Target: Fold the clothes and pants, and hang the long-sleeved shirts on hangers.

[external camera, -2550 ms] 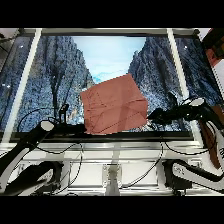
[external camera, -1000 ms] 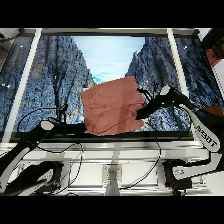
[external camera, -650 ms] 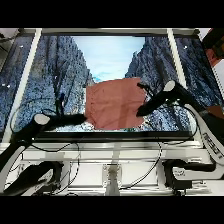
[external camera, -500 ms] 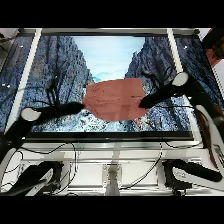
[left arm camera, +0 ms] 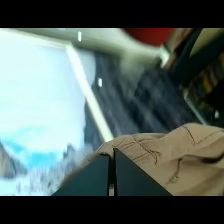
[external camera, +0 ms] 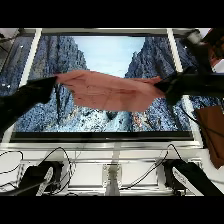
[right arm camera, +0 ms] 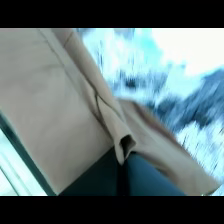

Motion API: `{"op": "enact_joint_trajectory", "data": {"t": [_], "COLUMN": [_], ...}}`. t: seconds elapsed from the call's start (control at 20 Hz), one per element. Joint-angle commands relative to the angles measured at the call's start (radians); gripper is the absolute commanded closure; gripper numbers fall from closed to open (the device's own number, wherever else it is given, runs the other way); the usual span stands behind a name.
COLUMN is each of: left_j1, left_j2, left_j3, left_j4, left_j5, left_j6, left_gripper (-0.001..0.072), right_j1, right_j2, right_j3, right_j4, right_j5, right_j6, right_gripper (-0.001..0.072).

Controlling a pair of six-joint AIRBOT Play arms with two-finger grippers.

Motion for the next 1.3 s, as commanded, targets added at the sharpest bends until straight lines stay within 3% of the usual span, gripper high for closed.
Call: {"op": "enact_joint_trajectory", "data": {"t": [0.0,0.15,0.35,0.45,0.55,0.7,0.85,0.95,1.05,1.1,1.15,1.2,1.25], "left_j1": [0.009,0.009,0.010,0.007,-0.004,-0.061,-0.169,-0.219,-0.251,-0.258,-0.262,-0.262,-0.260], "left_j2": [0.193,0.290,0.223,0.113,-0.028,-0.325,-0.634,-0.792,-0.883,-0.908,-0.925,-0.930,-0.930], "left_j3": [0.013,0.013,-0.005,-0.049,-0.103,-0.130,-0.127,-0.088,-0.016,0.018,0.051,0.076,0.095], "left_j4": [0.004,0.004,0.005,0.013,0.012,0.004,-0.156,-0.289,-0.302,-0.302,-0.302,-0.302,-0.302], "left_j5": [0.045,-0.037,-0.153,-0.222,-0.182,0.035,0.330,0.396,0.391,0.391,0.395,0.394,0.394], "left_j6": [-0.041,-0.208,-0.402,-0.407,-0.359,-0.232,-0.182,-0.182,-0.176,-0.142,-0.065,0.013,0.086], "left_gripper": [0.0698,0.0699,0.0700,0.0700,0.0699,0.0697,0.0698,0.0696,0.0696,0.0667,0.0461,0.0157,0.0008], "right_j1": [0.002,0.002,0.002,0.002,0.002,0.002,0.002,0.002,0.002,0.002,0.002,0.002,0.001], "right_j2": [0.174,0.270,0.244,0.186,0.113,-0.039,-0.229,-0.334,-0.385,-0.393,-0.394,-0.393,-0.393], "right_j3": [0.051,0.051,-0.041,-0.198,-0.349,-0.452,-0.454,-0.454,-0.454,-0.454,-0.454,-0.454,-0.454], "right_j4": [0.035,0.105,0.124,0.160,0.159,0.158,0.168,0.168,0.167,0.165,0.162,0.162,0.162], "right_j5": [0.015,0.045,0.042,0.011,-0.161,-0.543,-0.861,-1.027,-1.113,-1.139,-1.163,-1.188,-1.212], "right_j6": [0.107,0.216,0.323,0.327,0.314,0.303,0.300,0.301,0.301,0.300,0.300,0.300,0.300], "right_gripper": [0.0702,0.0702,0.0703,0.0703,0.0702,0.0702,0.0701,0.0702,0.0700,0.0652,0.0447,0.0184,0.0126]}}
